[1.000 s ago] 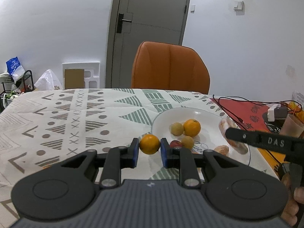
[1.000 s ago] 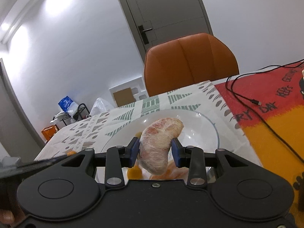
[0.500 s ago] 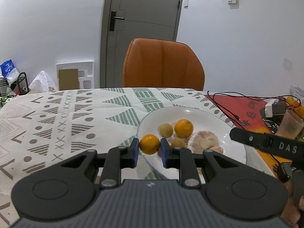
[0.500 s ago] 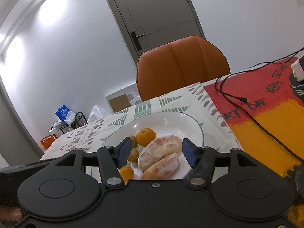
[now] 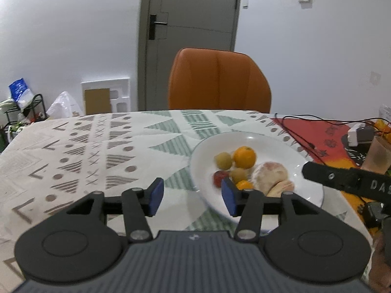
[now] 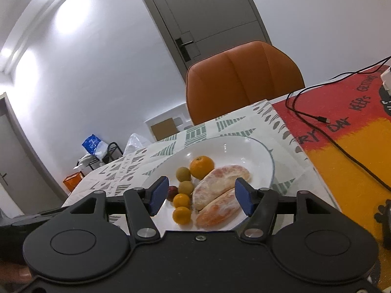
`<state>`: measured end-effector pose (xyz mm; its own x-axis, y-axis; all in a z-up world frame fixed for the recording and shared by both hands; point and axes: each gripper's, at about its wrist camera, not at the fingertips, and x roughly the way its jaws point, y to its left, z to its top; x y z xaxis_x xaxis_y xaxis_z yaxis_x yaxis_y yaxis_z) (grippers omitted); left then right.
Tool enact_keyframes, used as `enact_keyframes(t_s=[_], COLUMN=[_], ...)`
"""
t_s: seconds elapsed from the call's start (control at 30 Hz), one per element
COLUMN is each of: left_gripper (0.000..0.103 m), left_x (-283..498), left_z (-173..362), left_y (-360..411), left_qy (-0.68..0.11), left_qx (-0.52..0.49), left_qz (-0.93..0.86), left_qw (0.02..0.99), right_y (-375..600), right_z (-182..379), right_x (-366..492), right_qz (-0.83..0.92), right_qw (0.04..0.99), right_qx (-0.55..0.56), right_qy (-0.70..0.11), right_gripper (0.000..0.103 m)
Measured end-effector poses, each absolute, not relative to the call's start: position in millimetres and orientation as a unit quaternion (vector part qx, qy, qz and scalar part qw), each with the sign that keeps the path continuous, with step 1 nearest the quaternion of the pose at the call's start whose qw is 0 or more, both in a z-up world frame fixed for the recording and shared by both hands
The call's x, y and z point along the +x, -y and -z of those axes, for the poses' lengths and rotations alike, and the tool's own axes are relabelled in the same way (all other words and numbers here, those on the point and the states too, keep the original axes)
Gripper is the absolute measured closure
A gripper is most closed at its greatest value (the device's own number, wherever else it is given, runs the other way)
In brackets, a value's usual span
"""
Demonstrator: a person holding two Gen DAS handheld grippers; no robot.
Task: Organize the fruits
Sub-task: 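Carry both fruits to the white plate and open both tools to release them, then move both open tools back to the large orange and red fruit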
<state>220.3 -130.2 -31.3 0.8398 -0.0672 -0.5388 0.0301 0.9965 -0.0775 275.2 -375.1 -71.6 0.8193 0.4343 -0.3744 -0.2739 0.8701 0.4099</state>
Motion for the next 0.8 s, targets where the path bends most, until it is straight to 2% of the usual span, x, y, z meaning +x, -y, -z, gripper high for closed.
enact_keyframes(t_s=[0.17,0.23,0.33,0.43,0.47,0.5,0.8], left_gripper=[0.042,0.030,0.020,0.017,0.016,0.016,0.010], left_x=[212.2,209.2,204.8,201.6,200.3,198.5,171.0], left_z=[29.3,27.1,24.8,24.1,23.7,23.3,26.9], left_y=[117.0,111.5,103.4,95.1,92.3,89.2,55.3], left_qy=[-0.278,-0.277,-0.272,-0.273,-0.275,-0.277,-0.274], left_qx=[-0.031,-0.035,-0.041,-0.045,-0.046,-0.048,-0.055], left_qz=[0.005,-0.003,-0.009,-0.014,-0.016,-0.019,-0.035], left_qw=[0.960,0.960,0.961,0.961,0.960,0.960,0.959], right_y=[368.7,364.5,358.2,352.3,350.5,348.6,319.5], right_z=[67.0,64.4,61.4,57.8,56.7,55.6,57.5], right_x=[270.9,268.8,267.2,264.4,263.0,260.8,246.8], right_qz=[-0.197,-0.201,-0.206,-0.205,-0.204,-0.204,-0.226], right_qw=[0.937,0.937,0.937,0.938,0.938,0.939,0.931], right_qx=[0.170,0.166,0.158,0.155,0.156,0.157,0.146], right_qy=[-0.234,-0.232,-0.233,-0.232,-0.231,-0.229,-0.248], right_gripper=[0.038,0.035,0.029,0.012,0.003,0.000,0.000])
